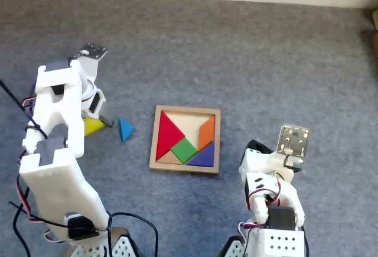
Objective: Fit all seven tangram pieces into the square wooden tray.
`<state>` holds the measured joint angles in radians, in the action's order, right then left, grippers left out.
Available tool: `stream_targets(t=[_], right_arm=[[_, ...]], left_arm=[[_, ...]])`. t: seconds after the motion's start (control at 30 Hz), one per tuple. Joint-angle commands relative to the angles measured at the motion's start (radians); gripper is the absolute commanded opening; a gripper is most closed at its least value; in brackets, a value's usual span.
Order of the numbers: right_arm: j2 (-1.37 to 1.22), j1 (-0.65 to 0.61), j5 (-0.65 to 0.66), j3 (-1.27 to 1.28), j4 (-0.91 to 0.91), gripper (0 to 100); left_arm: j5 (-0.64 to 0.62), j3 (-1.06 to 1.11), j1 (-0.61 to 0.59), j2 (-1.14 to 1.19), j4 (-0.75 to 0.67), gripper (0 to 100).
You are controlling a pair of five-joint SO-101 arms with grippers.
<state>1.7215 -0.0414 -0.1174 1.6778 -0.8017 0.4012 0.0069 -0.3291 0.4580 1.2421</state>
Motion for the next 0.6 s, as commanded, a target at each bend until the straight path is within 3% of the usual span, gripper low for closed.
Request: stream_targets(t=[0.0,0.57], right_arm=[[-0.015,0.01,-0.003,0.148,-0.002,0.4],[-0.015,0.01,-0.003,0.148,-0.002,0.4]], left_arm=[[-0.002,-0.022,0.01,0.008,-0.015,26],[0.04,-0.03,0.002,0.001,0.002,30]])
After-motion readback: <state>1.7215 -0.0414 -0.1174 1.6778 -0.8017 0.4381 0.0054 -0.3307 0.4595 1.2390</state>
